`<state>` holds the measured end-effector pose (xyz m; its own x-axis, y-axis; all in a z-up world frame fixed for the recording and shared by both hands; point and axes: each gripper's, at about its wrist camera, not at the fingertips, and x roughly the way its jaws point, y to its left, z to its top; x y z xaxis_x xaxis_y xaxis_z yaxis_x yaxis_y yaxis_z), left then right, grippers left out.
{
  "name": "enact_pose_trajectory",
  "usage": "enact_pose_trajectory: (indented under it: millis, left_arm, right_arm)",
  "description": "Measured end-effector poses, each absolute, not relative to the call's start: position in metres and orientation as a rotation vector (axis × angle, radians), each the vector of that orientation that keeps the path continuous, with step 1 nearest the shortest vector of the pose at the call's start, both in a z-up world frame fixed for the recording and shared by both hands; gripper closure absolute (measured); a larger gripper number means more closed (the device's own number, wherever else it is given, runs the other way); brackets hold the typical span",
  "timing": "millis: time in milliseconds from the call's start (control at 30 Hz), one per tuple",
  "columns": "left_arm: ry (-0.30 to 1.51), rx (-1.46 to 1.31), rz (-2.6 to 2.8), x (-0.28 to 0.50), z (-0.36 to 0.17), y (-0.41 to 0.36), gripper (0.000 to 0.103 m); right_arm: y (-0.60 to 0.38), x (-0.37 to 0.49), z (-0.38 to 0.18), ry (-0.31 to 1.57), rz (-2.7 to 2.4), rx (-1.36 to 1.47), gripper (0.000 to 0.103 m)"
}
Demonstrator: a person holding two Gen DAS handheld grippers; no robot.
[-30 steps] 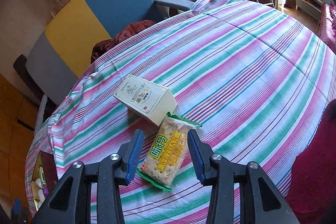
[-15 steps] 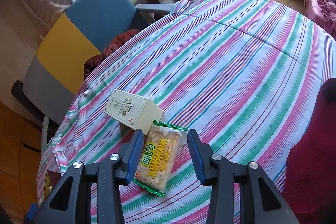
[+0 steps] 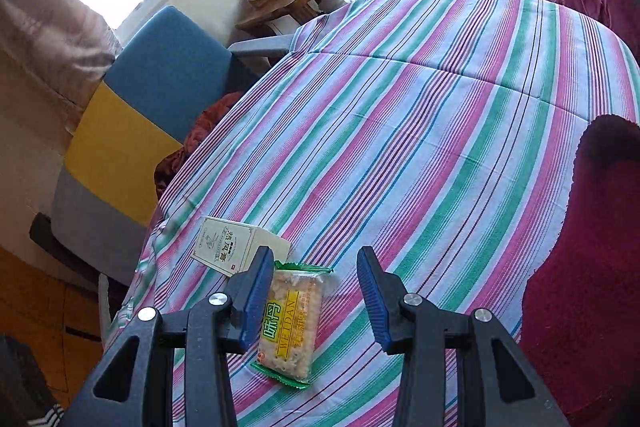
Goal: Organize objects
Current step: 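Grasp the white-and-gold box with the left gripper while the right gripper grasps the WEIDAN cracker packet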
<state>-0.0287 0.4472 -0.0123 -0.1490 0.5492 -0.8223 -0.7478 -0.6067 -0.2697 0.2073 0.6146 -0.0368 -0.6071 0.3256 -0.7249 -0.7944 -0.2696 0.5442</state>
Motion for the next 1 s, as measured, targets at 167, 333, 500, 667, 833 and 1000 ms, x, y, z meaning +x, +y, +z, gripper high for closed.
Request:
enact_pose_trajectory:
  millis: [167,333,500,667,833,1000]
  left_arm:
    - [0.197,-1.325,1.805,-0.035,-0.026,0.503,0.013]
    - [0.166,-1.465,1.792,-0.048,-0.048,0.553,0.007]
    - [0.158,-1.574,1.809,-0.058,-0.069,0.587,0.005]
    - [0.189,-1.64,1.817,-0.06,-0.091,0.6,0.006]
    - [0.148,-1.546,1.78,-0.062,-0.087,0.569,0.036]
    - [0.238,-1.418,1.802,-0.06,-0.069,0.516,0.048]
  right_arm:
    - [0.616,0.206,-0.042,1.273,1.953,-0.636,0.059]
    - [0.616,0.208,-0.042,1.29,1.963,-0.622,0.059]
    - [0.617,0.21,-0.045,1.311,1.96,-0.619,0.059]
    - [0.617,0.208,-0.047,1.307,1.956,-0.638,0.059]
    - [0.615,0.198,-0.051,1.285,1.963,-0.705,0.059]
    - [0.611,0.18,-0.057,1.242,1.976,-0.829,0.059]
